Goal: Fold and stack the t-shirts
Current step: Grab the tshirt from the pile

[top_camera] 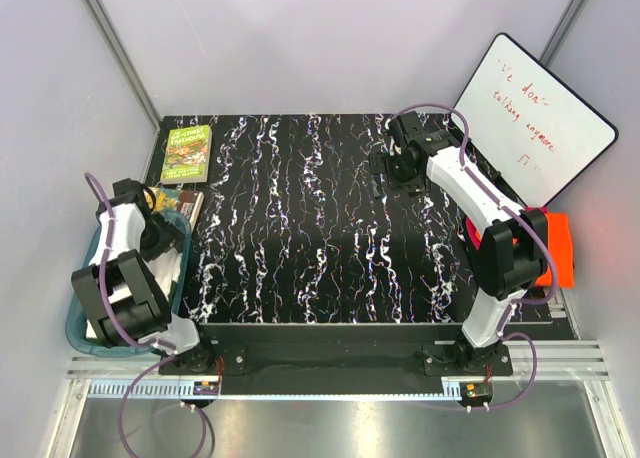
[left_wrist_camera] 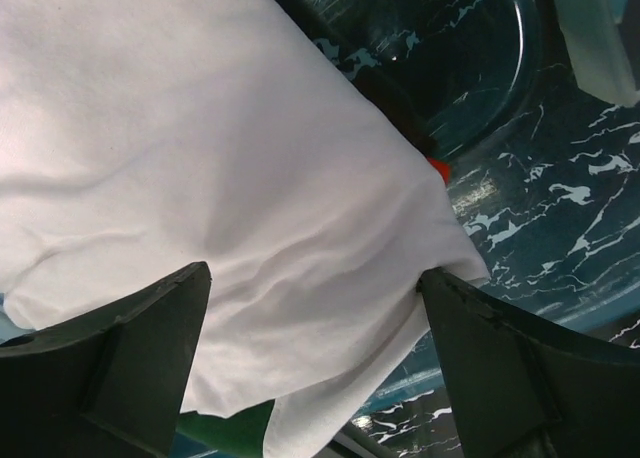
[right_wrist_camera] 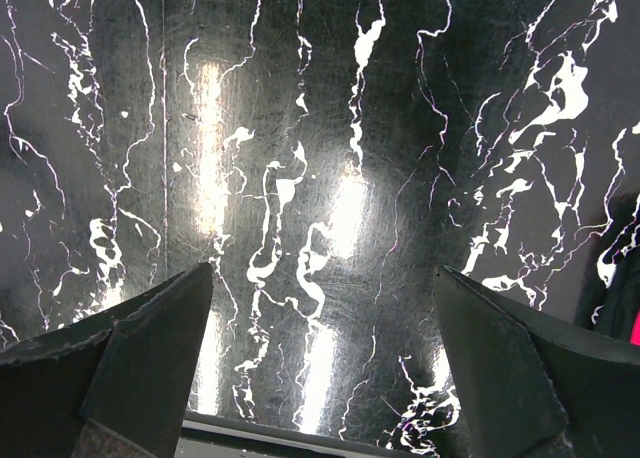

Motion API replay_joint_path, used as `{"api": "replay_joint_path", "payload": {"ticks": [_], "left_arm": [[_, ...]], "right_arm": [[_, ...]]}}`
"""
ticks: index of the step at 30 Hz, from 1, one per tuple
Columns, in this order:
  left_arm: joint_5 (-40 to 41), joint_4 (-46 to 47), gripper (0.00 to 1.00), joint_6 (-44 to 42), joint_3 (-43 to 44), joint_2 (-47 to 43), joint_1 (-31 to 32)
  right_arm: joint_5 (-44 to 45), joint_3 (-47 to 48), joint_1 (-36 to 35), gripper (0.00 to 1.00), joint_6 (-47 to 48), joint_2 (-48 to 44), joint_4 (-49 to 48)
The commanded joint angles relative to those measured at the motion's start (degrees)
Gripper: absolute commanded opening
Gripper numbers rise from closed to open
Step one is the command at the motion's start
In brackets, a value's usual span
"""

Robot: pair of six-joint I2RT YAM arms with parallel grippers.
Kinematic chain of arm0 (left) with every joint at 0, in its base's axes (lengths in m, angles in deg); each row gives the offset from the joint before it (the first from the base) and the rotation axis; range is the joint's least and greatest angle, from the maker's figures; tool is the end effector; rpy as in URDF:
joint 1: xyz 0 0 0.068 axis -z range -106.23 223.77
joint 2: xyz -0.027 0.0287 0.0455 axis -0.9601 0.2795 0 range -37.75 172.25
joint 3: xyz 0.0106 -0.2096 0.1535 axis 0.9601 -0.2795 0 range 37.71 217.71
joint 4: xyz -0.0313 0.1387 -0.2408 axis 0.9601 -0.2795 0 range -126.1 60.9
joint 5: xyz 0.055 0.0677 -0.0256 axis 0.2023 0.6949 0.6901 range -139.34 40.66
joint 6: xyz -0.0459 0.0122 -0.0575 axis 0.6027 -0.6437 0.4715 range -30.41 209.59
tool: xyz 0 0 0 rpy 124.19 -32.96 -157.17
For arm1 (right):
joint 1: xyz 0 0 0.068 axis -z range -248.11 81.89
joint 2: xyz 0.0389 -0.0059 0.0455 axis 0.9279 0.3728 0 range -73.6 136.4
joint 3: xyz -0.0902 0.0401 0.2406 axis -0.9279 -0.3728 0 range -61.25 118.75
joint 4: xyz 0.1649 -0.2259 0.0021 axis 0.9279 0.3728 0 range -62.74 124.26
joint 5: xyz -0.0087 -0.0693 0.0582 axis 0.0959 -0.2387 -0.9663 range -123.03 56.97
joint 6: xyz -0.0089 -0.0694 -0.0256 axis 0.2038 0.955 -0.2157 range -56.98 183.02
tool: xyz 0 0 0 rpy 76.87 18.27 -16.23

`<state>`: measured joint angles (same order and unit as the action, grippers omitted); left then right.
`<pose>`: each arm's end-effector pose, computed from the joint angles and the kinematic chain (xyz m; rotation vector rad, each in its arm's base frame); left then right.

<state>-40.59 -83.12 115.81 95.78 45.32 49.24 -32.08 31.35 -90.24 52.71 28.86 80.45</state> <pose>0.2512 0.1252 0.1717 -1.2795 2.6471 0.2209 0.3772 0.1523 0.2506 -0.2708 2.6673 0.1580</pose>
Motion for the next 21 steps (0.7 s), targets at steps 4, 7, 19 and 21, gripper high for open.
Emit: {"api": "replay_joint_path", "payload": {"ticks": [4,7,19,21], "left_arm": [[0.39,4.01,0.54,0.24,-2.07,3.15,-0.43],[1.18,4.01,0.02,0.24,-2.17,3.68,-0.6],[6.35,-2.13,0.0,0.41,7.93,-19.51,-0.78],[6.19,-4.24,0.0,1.29,11.45,-20.66,0.01]], "right_arm": [[-0.86,-0.31,-0.37,0.98,0.29,0.03,-0.63],[-0.86,0.04,-0.37,0.98,0.46,0.38,-0.72],[-0.86,-0.31,-0.37,0.98,0.29,0.82,-0.28],[-0.69,0.12,-0.37,0.98,0.02,0.99,-0.1]]}}
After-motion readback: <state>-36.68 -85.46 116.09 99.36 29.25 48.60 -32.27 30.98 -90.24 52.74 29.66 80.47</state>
